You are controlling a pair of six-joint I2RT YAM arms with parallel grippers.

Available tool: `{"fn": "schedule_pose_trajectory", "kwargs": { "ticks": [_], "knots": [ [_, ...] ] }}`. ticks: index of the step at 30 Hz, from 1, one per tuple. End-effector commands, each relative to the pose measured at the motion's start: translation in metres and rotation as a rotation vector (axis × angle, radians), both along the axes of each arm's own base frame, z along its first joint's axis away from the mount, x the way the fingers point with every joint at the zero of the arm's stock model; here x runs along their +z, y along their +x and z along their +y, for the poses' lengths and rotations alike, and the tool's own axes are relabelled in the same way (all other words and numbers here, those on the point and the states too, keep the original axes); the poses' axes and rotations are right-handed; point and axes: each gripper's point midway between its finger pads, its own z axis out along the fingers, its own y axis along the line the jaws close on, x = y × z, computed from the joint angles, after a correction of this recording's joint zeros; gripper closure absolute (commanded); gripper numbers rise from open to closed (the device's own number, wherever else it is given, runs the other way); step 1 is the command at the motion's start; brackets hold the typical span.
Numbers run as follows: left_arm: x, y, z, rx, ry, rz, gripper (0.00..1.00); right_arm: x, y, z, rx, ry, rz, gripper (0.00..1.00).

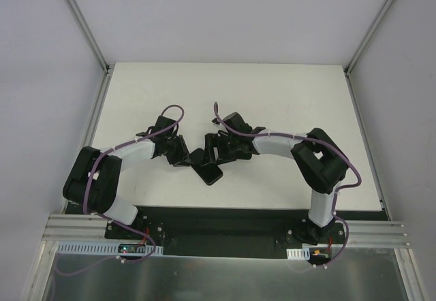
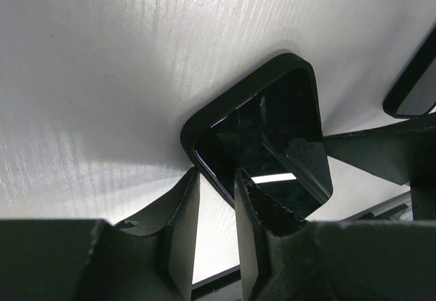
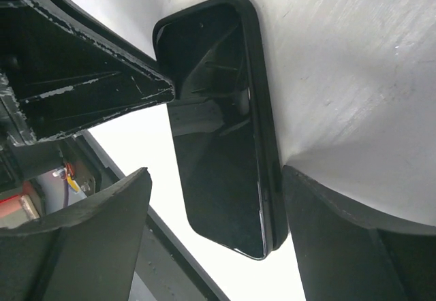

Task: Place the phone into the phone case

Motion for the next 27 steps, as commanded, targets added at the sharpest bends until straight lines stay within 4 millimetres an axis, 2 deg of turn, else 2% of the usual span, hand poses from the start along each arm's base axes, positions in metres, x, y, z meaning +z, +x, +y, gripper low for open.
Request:
{"fn": "schedule_pose_trajectory", "kwargs": {
  "ticks": [1, 7, 15, 18, 21, 22, 27],
  "knots": [
    [-0.005, -0.007, -0.006, -0.021, -0.042, 0.033, 0.78, 0.026, 0.0, 0.023, 0.024, 0.152, 0.058, 0.21],
    [-0.003, -0.013, -0.014, -0.036, -0.104, 0.048, 0.81, 0.05, 0.007, 0.033, -0.017, 0.332, 0.153, 0.2],
    [-0.003, -0.016, -0.018, -0.047, -0.13, 0.055, 0.81, 0.057, 0.002, 0.032, 0.002, 0.399, 0.182, 0.23],
    [-0.003, -0.016, -0.021, -0.063, -0.152, 0.056, 0.82, 0.052, 0.003, 0.027, -0.023, 0.38, 0.184, 0.24],
    [-0.002, -0.014, -0.021, -0.086, -0.145, 0.031, 0.83, 0.039, 0.008, 0.013, -0.062, 0.29, 0.148, 0.23],
    [-0.001, -0.014, -0.021, -0.093, -0.143, 0.023, 0.85, 0.029, 0.008, 0.004, -0.069, 0.222, 0.133, 0.23],
    [0.0, -0.011, -0.024, -0.131, -0.155, 0.016, 0.87, 0.014, 0.01, -0.016, -0.081, 0.068, 0.078, 0.22]
  ]
}}
